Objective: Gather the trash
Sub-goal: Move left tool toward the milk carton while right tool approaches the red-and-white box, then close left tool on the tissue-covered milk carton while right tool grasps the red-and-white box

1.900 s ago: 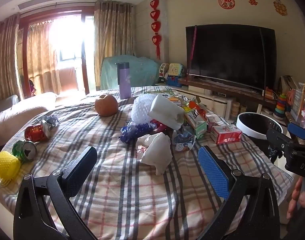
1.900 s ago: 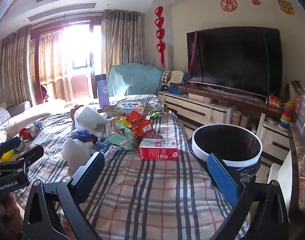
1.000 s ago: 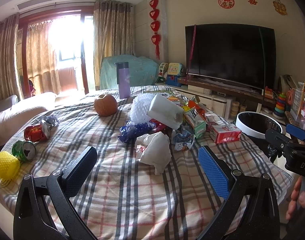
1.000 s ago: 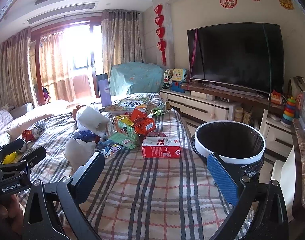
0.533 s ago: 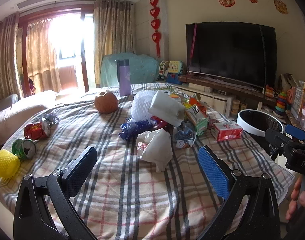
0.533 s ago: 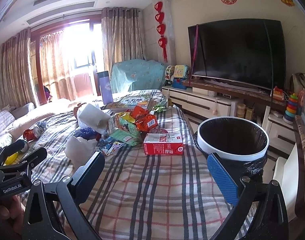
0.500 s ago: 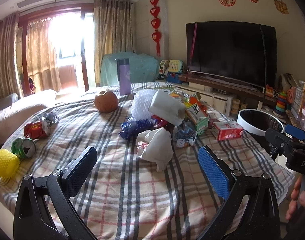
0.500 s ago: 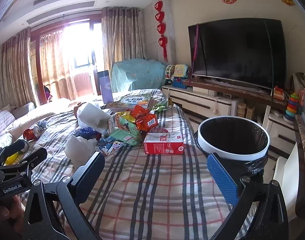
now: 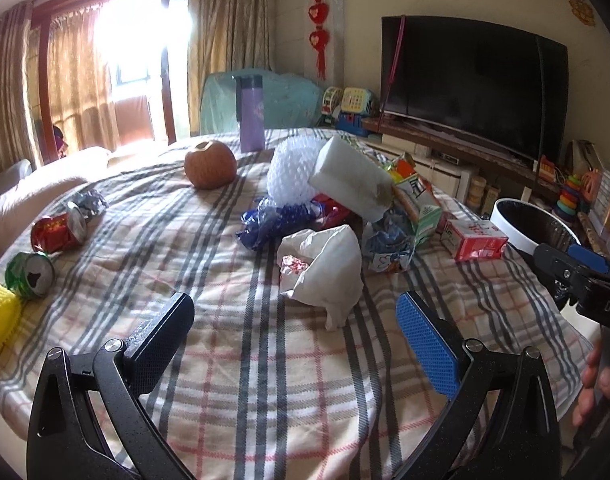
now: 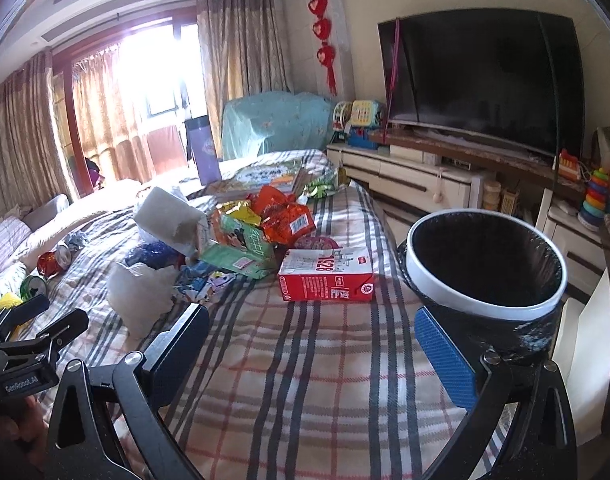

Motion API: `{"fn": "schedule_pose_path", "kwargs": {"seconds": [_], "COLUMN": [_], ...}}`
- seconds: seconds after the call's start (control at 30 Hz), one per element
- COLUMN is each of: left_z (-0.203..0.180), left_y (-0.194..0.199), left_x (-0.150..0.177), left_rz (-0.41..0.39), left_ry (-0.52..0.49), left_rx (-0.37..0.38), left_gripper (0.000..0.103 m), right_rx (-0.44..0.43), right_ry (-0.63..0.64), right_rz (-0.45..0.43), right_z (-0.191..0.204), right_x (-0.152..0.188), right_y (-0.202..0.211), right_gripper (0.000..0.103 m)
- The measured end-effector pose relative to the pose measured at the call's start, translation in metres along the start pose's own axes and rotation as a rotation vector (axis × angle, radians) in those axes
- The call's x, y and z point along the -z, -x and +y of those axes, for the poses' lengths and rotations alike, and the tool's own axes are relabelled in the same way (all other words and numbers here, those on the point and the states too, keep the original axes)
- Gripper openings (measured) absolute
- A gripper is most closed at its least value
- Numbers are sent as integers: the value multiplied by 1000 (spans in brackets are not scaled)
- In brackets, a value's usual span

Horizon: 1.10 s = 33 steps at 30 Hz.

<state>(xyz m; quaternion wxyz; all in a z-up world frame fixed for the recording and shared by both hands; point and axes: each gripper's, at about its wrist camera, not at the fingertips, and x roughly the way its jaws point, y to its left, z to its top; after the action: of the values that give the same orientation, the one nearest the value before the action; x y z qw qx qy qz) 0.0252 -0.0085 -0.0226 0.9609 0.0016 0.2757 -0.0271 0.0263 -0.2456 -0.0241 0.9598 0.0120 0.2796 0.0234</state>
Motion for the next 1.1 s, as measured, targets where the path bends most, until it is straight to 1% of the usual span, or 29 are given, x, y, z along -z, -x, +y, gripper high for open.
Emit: {"fn": "schedule_pose_path", "kwargs": {"seconds": [0.23,0.4,0.57,0.77,0.83,0.9,0.93,0.97,1.0,1.03,1.07,1.1], "left_z": [0,-2,-3,-2,-2,-4,-6,-7,-8,-9,-9,-10], "left_y": [-23,-39,-54,-67,-70,-75,-77,-79,-81,-82,-81,-79], "left_x": [-8,-12,-15,-18,-18,-18,-18,-17,-15,-14,-14,-13], "left_rz": [50,86,122,144,148,164,175,186,197,204,203,195], "left_ry": [3,-4,-4,4,4,-7,-12,-15,-16,-16,-17,-20], "left_rx": [7,17,19,26,39,50,57,66,76,85,91,95], "left_gripper": [103,103,103,103,96,75,69,55,43,40,38,32], "right_rx": [39,26,43,64,63,55,46,45,43,39,40,49], "right_ry": [59,28,35,47,36,15,2,-4,-9,-12,-14,-16], "right_rz": [52,113,166,221,244,261,265,264,260,256,250,244], "right_z": [-7,-15,-18,-20,-22,-27,-27,-29,-30,-30,-30,-31], "right_x": [-12,-20,-23,-25,-25,-25,-27,-27,-27,-27,-26,-25], "right_y": [-34,-56,-78,-101,-107,-110,-112,-112,-111,-110,-108,-105], "right_gripper": [103,103,103,103,103,101,101,99,93,88,77,50]}}
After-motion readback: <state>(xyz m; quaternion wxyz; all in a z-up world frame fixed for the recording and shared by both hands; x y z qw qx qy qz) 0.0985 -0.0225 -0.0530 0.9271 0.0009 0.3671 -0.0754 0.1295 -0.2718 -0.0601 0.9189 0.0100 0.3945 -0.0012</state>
